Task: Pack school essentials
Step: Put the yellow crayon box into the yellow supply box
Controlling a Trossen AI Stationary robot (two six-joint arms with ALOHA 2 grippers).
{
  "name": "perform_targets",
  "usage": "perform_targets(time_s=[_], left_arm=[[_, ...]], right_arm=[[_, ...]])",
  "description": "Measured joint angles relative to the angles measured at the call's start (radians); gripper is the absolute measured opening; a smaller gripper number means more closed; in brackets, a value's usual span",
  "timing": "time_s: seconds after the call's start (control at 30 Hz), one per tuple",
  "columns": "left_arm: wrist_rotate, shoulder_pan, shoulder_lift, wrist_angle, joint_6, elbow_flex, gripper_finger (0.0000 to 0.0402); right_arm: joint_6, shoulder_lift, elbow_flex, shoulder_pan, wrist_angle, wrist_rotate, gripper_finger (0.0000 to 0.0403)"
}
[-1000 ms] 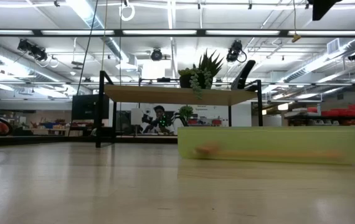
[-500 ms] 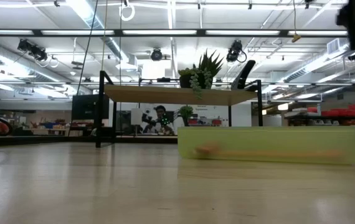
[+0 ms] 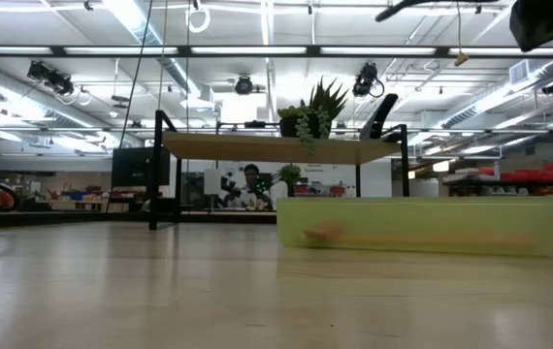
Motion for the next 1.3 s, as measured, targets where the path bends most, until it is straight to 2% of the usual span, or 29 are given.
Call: perform_targets(time_s=[0.4, 0.6, 0.8, 1.03, 1.13, 1.3], left_arm=[[0.000, 0.000, 0.000, -0.001, 0.001, 0.000, 0.0039], [0.000, 0.000, -0.017, -0.054, 0.019, -0.004, 0.0045], [0.000, 0.000, -0.122, -0.050, 0.012, -0.094, 0.0040], [0.001, 0.000, -0.230, 0.058, -0.081, -0.246, 0.0038], [0.012, -0.002, -0.238, 0.101, -0.113, -0.290, 0.0041], [0.055, -0.002, -0.220, 0.103, -0.124, -0.296, 0.0039]], right_arm=[[-0.001, 0.000, -0.034, 0.001, 0.057, -0.011, 0.0363], [0.019, 0.000, -0.043, 0.009, 0.058, 0.039, 0.0363], [0.007, 0.001, -0.060, 0.028, 0.057, 0.107, 0.0363], [-0.003, 0.001, -0.060, 0.028, 0.067, 0.113, 0.0363], [-0.003, 0.001, -0.060, 0.028, 0.089, 0.113, 0.0363], [-0.017, 0.001, -0.060, 0.028, 0.128, 0.110, 0.0363]])
